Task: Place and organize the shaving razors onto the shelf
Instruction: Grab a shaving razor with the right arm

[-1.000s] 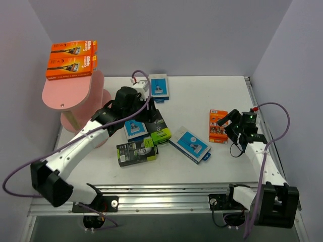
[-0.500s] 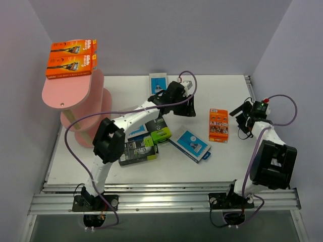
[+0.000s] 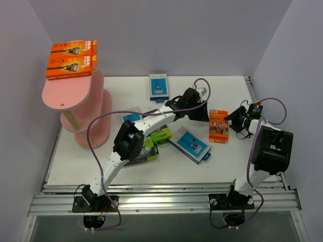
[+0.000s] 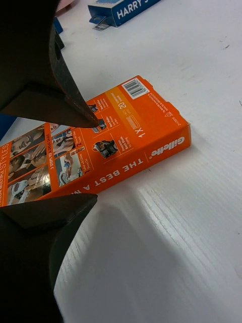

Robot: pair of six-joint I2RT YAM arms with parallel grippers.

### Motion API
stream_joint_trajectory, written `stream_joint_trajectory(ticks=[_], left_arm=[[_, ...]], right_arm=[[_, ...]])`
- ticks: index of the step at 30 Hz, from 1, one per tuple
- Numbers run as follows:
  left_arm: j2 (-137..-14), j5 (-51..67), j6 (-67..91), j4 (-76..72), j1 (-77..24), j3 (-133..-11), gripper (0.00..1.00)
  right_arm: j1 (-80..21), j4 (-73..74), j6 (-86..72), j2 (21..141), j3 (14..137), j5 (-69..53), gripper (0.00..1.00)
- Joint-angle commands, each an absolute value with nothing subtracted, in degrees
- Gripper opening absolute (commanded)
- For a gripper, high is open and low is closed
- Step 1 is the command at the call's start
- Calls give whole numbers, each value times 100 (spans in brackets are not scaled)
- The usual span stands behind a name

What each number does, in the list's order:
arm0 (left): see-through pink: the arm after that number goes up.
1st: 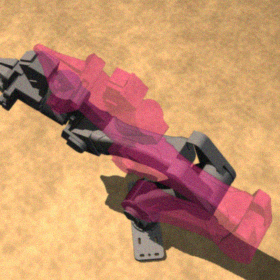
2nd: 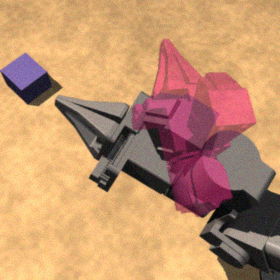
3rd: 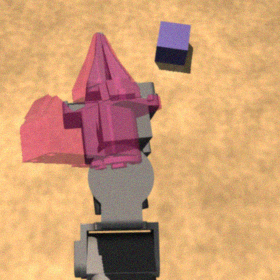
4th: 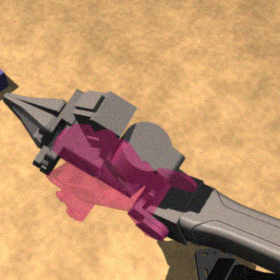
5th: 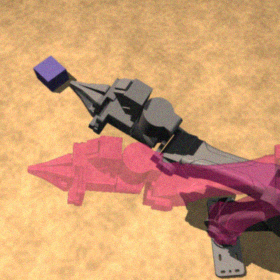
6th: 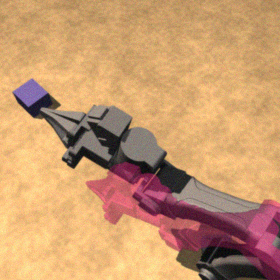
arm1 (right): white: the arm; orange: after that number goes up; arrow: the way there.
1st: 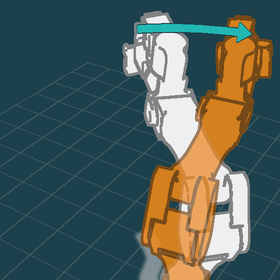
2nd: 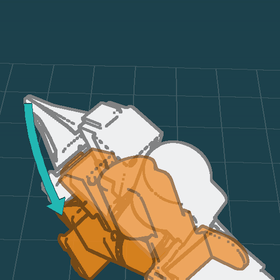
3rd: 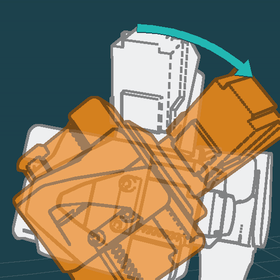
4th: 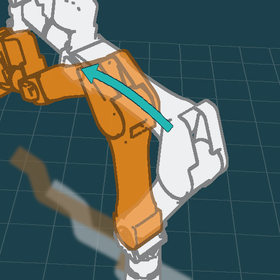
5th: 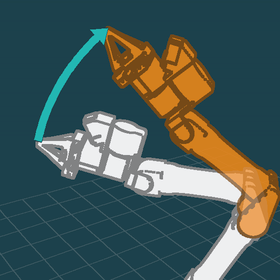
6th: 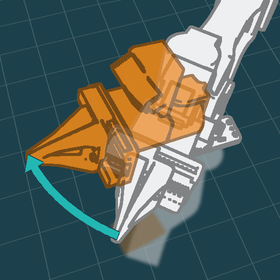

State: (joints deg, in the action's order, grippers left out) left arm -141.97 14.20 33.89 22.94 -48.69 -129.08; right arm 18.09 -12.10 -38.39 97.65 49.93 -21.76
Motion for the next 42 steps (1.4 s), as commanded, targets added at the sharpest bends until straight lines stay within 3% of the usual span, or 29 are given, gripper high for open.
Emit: stream_joint_trajectory(ticks=[1,12,23,32,42], left_arm=[[-14466,1582,3577,2232,-4983,-13394,52],[-14959,1459,3621,2399,-5133,-13640,47],[-15434,1222,3718,2751,-5142,-14062,35],[-15302,1072,3577,2856,-5133,-13817,24],[-14960,897,3577,2866,-5019,-13158,20]], right_arm=[[1854,-1459,-3709,9791,5081,-2425,50],[1837,-1740,-3806,9853,4843,-2751,50],[1740,-1846,-3867,9791,4808,-2988,48],[1398,-2013,-3999,9659,4860,-3401,47],[774,-2100,-4324,9326,4755,-3506,46]])
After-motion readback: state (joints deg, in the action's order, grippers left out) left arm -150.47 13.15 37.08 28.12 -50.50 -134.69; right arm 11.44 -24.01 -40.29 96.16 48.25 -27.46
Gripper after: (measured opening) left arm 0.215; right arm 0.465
